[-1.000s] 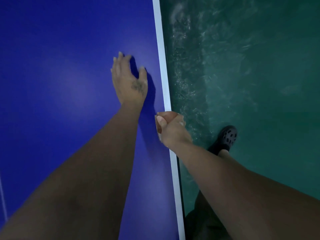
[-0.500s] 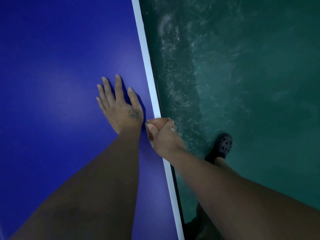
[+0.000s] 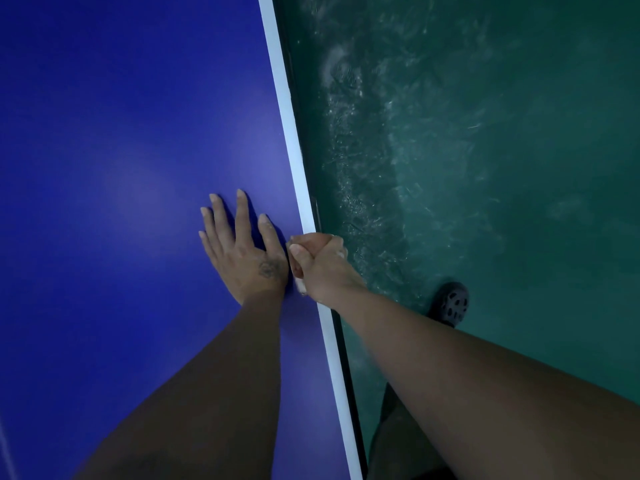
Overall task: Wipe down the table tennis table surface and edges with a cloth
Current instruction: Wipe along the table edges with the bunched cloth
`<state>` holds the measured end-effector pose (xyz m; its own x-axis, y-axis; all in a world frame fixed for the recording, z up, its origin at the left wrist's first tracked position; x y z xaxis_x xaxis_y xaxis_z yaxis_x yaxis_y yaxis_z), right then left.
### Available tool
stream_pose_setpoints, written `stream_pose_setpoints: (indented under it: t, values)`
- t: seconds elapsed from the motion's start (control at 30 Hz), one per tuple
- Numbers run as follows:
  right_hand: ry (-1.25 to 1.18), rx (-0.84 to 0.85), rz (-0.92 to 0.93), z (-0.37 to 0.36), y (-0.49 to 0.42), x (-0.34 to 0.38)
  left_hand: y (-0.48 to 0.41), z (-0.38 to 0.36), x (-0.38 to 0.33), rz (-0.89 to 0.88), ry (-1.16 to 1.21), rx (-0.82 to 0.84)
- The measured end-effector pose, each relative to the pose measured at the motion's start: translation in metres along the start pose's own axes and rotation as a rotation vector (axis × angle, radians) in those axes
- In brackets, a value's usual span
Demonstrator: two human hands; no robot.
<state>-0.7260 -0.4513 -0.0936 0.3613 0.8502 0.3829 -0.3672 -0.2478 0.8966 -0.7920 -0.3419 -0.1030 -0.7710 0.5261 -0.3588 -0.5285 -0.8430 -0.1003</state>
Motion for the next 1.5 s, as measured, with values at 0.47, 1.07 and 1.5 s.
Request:
stream_pose_setpoints:
  t: [0.47,1.07,1.5]
  values:
    - [-0.042,-0.031,0.001,0.036,-0.03,0.072,-0.002,0.0,0.001,-0.025,0.0,0.003]
    - [-0.099,-0.071,0.081,0.084,-0.07,0.163,-0.003,-0.002,0.008,-0.012,-0.048,0.084]
    - [-0.093,0.004,0.038,0.078,-0.064,0.14,-0.122,-0.002,-0.038,-0.003,0.393,0.034]
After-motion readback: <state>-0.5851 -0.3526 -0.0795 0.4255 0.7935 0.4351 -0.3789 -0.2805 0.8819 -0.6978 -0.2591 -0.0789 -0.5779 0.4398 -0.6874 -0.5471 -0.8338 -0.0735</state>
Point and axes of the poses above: each hand's wrist, its own y-axis away from the middle knuckle, its own z-axis out of the back of the hand, x = y × z, the point moved 1 cm from there along -y, towards the middle knuckle, and after that the axes turned 6 degrees about y, right-handed, at the moved point
